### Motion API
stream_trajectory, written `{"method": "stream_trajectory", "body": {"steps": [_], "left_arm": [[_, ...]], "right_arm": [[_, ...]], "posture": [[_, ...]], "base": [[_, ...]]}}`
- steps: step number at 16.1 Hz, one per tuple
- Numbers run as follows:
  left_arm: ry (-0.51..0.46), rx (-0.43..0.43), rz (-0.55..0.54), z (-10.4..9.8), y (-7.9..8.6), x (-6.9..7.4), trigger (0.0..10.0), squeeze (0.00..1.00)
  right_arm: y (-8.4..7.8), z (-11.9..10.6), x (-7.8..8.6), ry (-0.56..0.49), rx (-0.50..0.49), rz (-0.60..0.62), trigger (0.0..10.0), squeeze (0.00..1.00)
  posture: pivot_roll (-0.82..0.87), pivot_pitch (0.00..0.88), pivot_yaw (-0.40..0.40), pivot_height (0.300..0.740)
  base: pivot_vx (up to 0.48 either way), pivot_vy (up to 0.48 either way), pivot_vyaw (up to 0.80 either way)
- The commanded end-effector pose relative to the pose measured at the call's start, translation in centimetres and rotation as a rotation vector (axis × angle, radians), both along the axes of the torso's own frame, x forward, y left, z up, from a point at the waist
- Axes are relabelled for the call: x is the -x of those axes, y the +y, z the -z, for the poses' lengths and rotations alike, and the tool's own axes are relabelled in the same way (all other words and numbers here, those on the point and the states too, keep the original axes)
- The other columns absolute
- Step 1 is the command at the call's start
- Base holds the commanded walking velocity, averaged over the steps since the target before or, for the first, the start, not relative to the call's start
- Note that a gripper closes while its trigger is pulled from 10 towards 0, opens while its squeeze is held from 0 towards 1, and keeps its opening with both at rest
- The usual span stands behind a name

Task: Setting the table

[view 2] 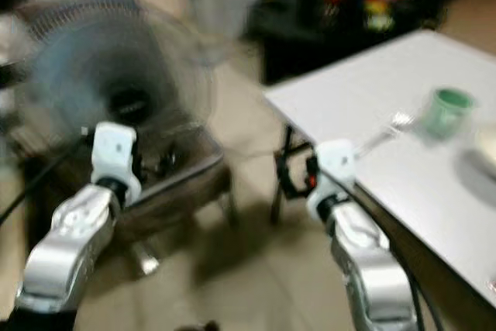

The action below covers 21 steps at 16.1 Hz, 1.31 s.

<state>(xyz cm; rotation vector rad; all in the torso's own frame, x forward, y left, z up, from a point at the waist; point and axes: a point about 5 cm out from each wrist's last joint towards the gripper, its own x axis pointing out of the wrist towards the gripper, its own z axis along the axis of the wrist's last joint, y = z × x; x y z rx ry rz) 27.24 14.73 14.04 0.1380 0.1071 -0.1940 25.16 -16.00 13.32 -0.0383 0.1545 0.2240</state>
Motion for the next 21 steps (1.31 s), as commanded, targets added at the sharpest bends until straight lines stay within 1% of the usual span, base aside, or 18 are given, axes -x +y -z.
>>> {"method": "stream_trajectory", "body": {"steps": [1,3,6,9,10,11,12,13,15,18,19,21], "left_arm": [[0.001,-0.016,-0.017,0.0,0.6,0.0,10.0,0.0],[0.003,-0.019,-0.019,0.0,0.8,0.1,10.0,0.0],[0.0,-0.023,-0.023,-0.1,1.0,0.1,10.0,0.0],[-0.002,-0.03,-0.029,-0.2,1.3,0.2,10.0,0.0],[0.005,-0.011,-0.037,-0.1,1.4,0.3,10.0,0.0],[0.017,0.009,-0.04,-0.1,1.4,0.5,10.0,0.7],[0.023,0.017,-0.038,0.0,1.3,0.6,10.0,0.7],[0.021,0.018,-0.045,-0.1,1.3,0.8,10.0,1.0],[-0.005,-0.023,-0.071,-0.4,1.8,0.5,10.0,1.0],[-0.02,-0.021,-0.08,-0.8,2.2,0.4,10.0,1.0],[-0.025,-0.024,-0.068,-1.0,2.1,0.3,10.0,1.0],[-0.023,-0.029,-0.059,-1.0,2.0,0.3,10.0,1.0]], "right_arm": [[0.0,0.0,0.2,-0.002,0.004,0.011,10.0,1.0],[-0.3,0.2,0.3,0.004,0.001,0.022,10.0,1.0],[0.4,0.3,0.1,0.011,0.004,-0.014,10.0,1.0],[0.5,0.4,-0.1,0.02,-0.014,-0.023,10.0,1.0],[0.5,0.3,-0.2,0.024,-0.021,-0.03,10.0,1.0],[0.5,0.3,-0.2,0.027,-0.023,-0.037,10.0,1.0],[0.5,0.3,-0.2,0.028,-0.022,-0.04,10.0,1.0],[0.3,0.4,-0.5,0.031,-0.032,-0.038,10.0,1.0],[0.6,0.3,-0.8,0.025,-0.048,-0.035,10.0,1.0],[1.2,0.4,-0.6,0.028,-0.054,-0.044,10.0,1.0],[1.3,0.5,-0.5,0.027,-0.036,-0.062,10.0,1.0],[1.2,0.7,-0.5,0.034,-0.047,-0.045,10.0,1.0]], "posture": [[0.04,0.0,0.085,0.74],[0.05,0.0,0.085,0.74],[0.06,0.0,0.078,0.74],[0.07,0.0,0.063,0.74],[0.08,0.0,0.058,0.74],[0.08,0.0,0.054,0.74],[0.08,0.0,0.054,0.74],[0.1,0.0,0.045,0.74],[0.1,0.0,0.048,0.74],[0.1,0.0,0.057,0.74],[0.1,0.0,0.061,0.74],[0.1,0.0,0.063,0.74]], "base": [[0.0,0.0,0.8],[0.0,0.0,0.8],[0.0,0.0,0.8],[0.0,0.0,0.8],[0.0,0.0,0.8],[0.0,0.0,0.8],[0.0,0.0,0.8],[0.0,0.0,0.8],[0.0,0.0,0.8],[0.0,0.0,0.8],[0.0,0.0,0.0],[0.261,0.0,0.0]]}}
